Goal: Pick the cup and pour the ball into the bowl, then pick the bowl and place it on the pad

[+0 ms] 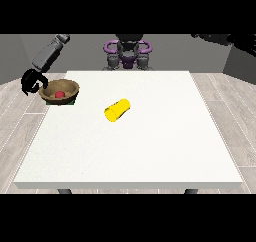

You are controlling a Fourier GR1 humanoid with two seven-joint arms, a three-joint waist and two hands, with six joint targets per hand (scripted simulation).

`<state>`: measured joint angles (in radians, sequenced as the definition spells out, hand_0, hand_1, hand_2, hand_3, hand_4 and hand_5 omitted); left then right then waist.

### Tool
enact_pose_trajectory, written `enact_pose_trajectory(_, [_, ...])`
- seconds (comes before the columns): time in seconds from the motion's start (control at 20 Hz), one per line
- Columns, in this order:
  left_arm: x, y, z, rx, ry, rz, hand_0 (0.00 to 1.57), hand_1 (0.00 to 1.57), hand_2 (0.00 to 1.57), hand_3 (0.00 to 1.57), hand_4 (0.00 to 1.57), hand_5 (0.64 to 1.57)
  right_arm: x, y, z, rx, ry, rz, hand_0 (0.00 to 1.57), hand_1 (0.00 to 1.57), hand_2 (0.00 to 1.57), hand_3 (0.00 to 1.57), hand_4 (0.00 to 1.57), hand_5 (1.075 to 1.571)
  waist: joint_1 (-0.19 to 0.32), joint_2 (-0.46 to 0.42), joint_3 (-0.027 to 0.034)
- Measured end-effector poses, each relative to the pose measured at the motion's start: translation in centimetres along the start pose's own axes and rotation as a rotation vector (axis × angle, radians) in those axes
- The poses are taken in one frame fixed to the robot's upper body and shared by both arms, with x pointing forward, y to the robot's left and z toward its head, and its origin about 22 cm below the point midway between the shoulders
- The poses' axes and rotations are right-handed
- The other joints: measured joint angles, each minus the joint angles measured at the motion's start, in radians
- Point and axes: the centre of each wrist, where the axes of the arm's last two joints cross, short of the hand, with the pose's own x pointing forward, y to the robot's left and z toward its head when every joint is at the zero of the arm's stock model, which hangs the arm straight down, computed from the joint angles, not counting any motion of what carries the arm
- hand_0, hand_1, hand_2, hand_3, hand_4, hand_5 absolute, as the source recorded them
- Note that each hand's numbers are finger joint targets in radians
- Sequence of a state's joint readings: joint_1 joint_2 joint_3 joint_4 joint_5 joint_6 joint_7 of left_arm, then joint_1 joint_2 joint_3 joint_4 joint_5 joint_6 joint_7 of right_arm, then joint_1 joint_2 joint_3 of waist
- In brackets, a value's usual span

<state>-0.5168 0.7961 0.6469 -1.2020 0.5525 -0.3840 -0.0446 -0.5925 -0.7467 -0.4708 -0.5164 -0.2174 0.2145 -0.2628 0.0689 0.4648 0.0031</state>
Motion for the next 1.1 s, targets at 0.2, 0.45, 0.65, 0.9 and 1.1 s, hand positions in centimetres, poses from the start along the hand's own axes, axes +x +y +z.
enact_pose_trajectory(0.2, [0.5, -0.7, 0.4, -0.001, 0.009, -0.001, 0.0, 0.0, 0.0, 0.0, 0.69, 1.557, -0.2, -0.5, -0.1, 0.009, 0.016, 0.016, 1.57, 1.57, 1.57, 0.35, 0.98, 1.57, 0.002, -0.016, -0.0008])
enact_pose_trajectory(0.45, [1.4, -0.5, 0.3, -0.007, 0.027, 0.013, 0.0, 0.0, 0.0, 0.0, 0.68, 1.554, -1.7, 0.3, 0.3, 0.038, 0.052, 0.045, 1.57, 1.57, 1.57, 0.88, 1.0, 1.564, 0.002, -0.032, -0.0016])
enact_pose_trajectory(0.65, [1.3, 0.3, 0.2, -0.004, 0.07, 0.013, 0.0, 0.0, 0.0, 0.0, 0.67, 1.554, -3.2, 1.9, 0.6, 0.063, 0.113, 0.062, 1.57, 1.57, 1.57, 1.21, 0.96, 1.566, -0.004, -0.077, -0.0027])
enact_pose_trajectory(0.9, [-0.5, 0.8, 0.9, 0.016, 0.135, 0.004, 0.0, 0.0, 0.0, 0.0, 0.66, 1.541, -3.6, 2.0, 0.7, 0.091, 0.221, 0.044, 1.57, 1.57, 1.57, 1.37, 0.62, 1.562, -0.02, -0.144, -0.0032])
enact_pose_trajectory(1.1, [0.3, 1.8, 0.6, 0.026, 0.128, -0.005, 0.0, 0.0, 0.0, 0.0, 0.64, 1.542, -2.3, 0.7, 0.3, 0.017, 0.245, 0.028, 0.0, 0.0, 0.0, 0.0, 0.0, 1.514, -0.021, -0.133, -0.0028])
